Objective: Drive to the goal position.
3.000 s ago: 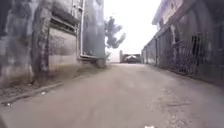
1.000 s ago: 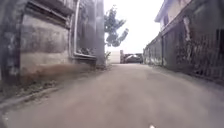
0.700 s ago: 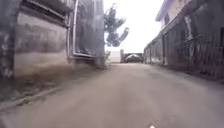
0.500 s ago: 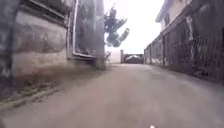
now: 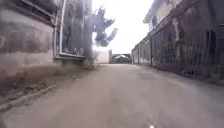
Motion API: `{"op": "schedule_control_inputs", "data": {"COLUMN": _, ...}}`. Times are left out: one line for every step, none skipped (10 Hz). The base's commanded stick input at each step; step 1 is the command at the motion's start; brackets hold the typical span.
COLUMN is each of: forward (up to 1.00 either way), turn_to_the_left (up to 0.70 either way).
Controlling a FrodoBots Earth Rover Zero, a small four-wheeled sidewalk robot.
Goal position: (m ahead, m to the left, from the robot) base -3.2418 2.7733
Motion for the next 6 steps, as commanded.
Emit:
{"op": "schedule_control_inputs", "data": {"forward": 0.00, "turn_to_the_left": -0.50}}
{"op": "schedule_control_inputs", "data": {"forward": 0.00, "turn_to_the_left": -0.50}}
{"op": "schedule_control_inputs", "data": {"forward": 0.00, "turn_to_the_left": -0.50}}
{"op": "schedule_control_inputs", "data": {"forward": 0.00, "turn_to_the_left": -0.50}}
{"op": "schedule_control_inputs", "data": {"forward": 0.00, "turn_to_the_left": -0.50}}
{"op": "schedule_control_inputs", "data": {"forward": 0.00, "turn_to_the_left": -0.50}}
